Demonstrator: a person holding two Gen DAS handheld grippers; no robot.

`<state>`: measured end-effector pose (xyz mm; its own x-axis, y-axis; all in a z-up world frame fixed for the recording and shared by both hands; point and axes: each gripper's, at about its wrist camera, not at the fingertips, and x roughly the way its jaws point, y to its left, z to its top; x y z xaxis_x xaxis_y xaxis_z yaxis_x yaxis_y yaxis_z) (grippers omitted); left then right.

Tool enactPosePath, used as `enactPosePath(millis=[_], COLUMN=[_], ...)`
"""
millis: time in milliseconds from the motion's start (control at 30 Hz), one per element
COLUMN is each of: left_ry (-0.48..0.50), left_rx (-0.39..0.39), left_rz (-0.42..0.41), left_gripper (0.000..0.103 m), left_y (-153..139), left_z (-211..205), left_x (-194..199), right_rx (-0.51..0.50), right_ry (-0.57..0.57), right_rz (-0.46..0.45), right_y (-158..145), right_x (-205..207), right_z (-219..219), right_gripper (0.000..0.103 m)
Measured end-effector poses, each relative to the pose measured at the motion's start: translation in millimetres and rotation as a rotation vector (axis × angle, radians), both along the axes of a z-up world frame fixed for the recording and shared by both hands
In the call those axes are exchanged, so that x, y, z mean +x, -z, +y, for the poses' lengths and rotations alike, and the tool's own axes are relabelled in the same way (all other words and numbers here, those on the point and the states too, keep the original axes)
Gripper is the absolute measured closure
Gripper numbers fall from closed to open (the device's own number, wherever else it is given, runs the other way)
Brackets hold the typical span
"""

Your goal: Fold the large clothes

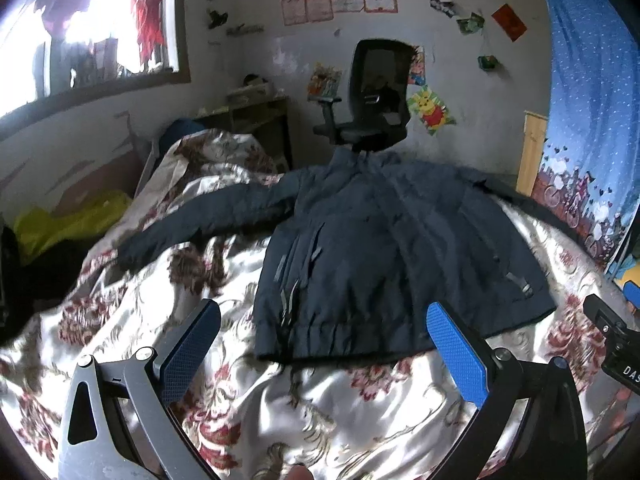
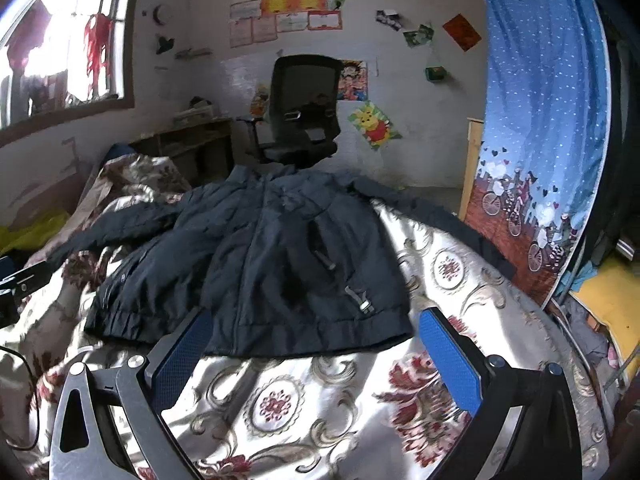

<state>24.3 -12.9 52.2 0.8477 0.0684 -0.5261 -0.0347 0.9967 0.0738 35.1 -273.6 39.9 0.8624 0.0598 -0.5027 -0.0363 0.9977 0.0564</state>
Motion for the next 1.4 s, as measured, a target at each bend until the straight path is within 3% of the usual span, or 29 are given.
enactPosePath(millis=[200, 300, 467, 567, 767, 967, 1033, 1233, 1333, 1400], left_ry=[0.014, 0.014, 0.026, 0.069, 0.152, 0.226, 0.249, 0.239, 0.225, 0.225], left_rx=[-0.048, -0.097, -0.044, 0.008, 0.076, 0.104, 0.098, 0.042, -0.026, -0.055], left_rz=[0.018, 0.051, 0.025, 0.039, 0.009, 0.081, 0.086, 0.128, 0.161, 0.187], left_gripper=[0.002, 0.002, 0.002, 0.002, 0.002, 0.002, 0.002, 0.002, 0.002, 0.002], left_y=[-52, -83, -111, -103, -56, -13, 3, 35, 49, 60], left_z=[-18, -28, -49, -64, -84, -104, -114, -136, -137, -139], left_x=[24, 40, 74, 114, 199, 264, 288, 357, 389, 407], right_rx=[0.099, 0.091, 0.234, 0.319, 0.529, 0.764, 0.852, 0.975, 1.025, 1.033], right_ry=[0.003, 0.039, 0.115, 0.178, 0.325, 0.466, 0.523, 0.732, 0.836, 0.884], right_rz=[0.082, 0.13, 0.168, 0.161, 0.127, 0.144, 0.128, 0.085, 0.065, 0.074], right_y=[-25, -34, -32, -23, 20, 67, 78, 92, 98, 101], right_x=[26, 41, 78, 105, 158, 199, 206, 214, 214, 220], right_z=[-56, -85, -143, -170, -216, -252, -265, -291, -300, -307], right_gripper=[0.0, 0.0, 0.0, 0.0, 0.0, 0.0, 0.006, 0.035, 0.052, 0.078])
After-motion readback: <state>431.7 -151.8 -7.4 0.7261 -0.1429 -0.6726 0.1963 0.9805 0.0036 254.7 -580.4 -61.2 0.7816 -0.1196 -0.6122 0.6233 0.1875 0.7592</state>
